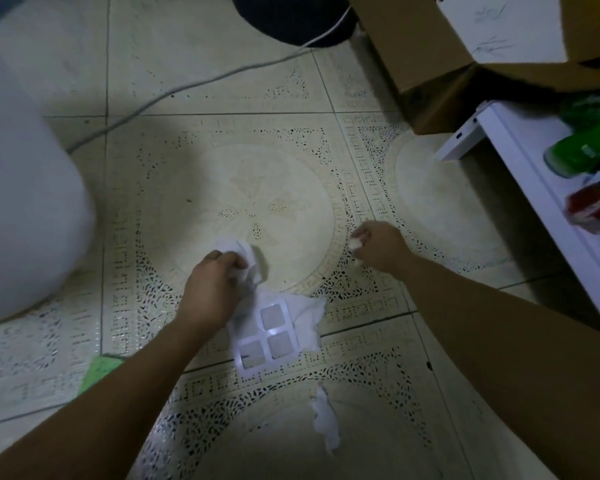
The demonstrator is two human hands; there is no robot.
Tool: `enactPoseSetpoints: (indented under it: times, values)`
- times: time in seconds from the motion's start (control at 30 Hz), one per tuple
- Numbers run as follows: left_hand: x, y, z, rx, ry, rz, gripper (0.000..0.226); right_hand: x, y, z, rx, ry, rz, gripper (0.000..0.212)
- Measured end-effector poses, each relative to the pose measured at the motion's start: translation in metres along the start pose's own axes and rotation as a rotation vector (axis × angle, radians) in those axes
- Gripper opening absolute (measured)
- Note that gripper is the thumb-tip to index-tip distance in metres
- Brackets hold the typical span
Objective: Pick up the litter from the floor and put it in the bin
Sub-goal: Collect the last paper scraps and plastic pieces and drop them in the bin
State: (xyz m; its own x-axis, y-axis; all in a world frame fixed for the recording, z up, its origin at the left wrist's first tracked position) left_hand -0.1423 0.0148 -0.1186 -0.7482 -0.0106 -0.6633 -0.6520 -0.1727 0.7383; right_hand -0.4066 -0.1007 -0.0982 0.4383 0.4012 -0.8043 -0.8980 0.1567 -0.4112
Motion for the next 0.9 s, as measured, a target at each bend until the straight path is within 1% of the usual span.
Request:
enactPoseSetpoints:
  times: [0.07,0.1,0.17,0.2,0.27,0.33,0.4,0.47,0.53,0.67,0.73,0.77,0.83,0.9]
  values:
    - [0.003,0.018,-0.005,0.047,0.014,0.033,0.026,-0.027,-0.001,-0.001,0.018,0.022,-0.133,0.041]
    - [0.004,0.027,-0.007,0.075,0.013,0.056,0.028,-0.041,-0.002,-0.001,-0.004,0.006,-0.124,0.041]
    - [0.007,0.043,-0.009,0.128,0.008,0.090,0.029,-0.071,0.006,0.002,-0.072,-0.011,0.138,0.025]
    - [0.009,0.049,-0.010,0.137,0.008,0.107,0.029,-0.085,0.016,0.007,-0.094,0.014,0.264,0.018]
    - [0.014,0.061,-0.012,0.148,-0.011,0.125,0.032,-0.103,0.042,0.021,-0.104,0.054,0.373,0.014]
    - [0.022,0.073,-0.010,0.176,-0.064,0.132,0.038,-0.099,0.078,0.041,-0.026,0.045,0.380,0.018]
    - [0.031,0.084,-0.004,0.209,-0.131,0.148,0.043,-0.077,0.113,0.058,0.070,0.034,0.385,0.021]
    - [0.036,0.088,0.003,0.211,-0.151,0.137,0.040,-0.047,0.128,0.065,0.069,-0.011,0.353,0.020]
    - [0.037,0.087,0.011,0.180,-0.149,0.136,0.036,-0.022,0.127,0.068,0.071,-0.050,0.280,0.022]
    - [0.036,0.090,0.031,0.131,-0.190,0.159,0.047,0.015,0.103,0.083,0.001,-0.021,0.263,0.017]
    - [0.030,0.091,0.034,0.073,-0.170,0.191,0.046,0.026,0.084,0.092,-0.024,-0.033,0.203,0.018]
    - [0.025,0.091,0.033,0.042,-0.155,0.204,0.042,0.027,0.074,0.095,-0.051,-0.019,0.169,0.016]
    - [0.009,0.093,0.029,0.035,-0.124,0.188,0.027,0.017,0.051,0.100,-0.096,0.104,0.093,0.010]
    - [-0.013,0.097,0.026,0.075,-0.086,0.160,0.017,-0.005,0.024,0.105,-0.158,0.190,0.022,0.019]
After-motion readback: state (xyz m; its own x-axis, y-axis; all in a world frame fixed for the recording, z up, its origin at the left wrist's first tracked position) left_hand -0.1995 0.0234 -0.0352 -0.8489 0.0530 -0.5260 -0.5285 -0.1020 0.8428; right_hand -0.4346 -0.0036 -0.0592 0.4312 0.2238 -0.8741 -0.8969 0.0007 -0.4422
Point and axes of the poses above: each hand's wrist, its own z-axis away from the middle knuckle, its own x-axis out of the palm, y = z × x, the point moved 3 cm from there along -z, towards the middle knuckle, and after that the axes turned 9 degrees about z, right-handed, at the moved point
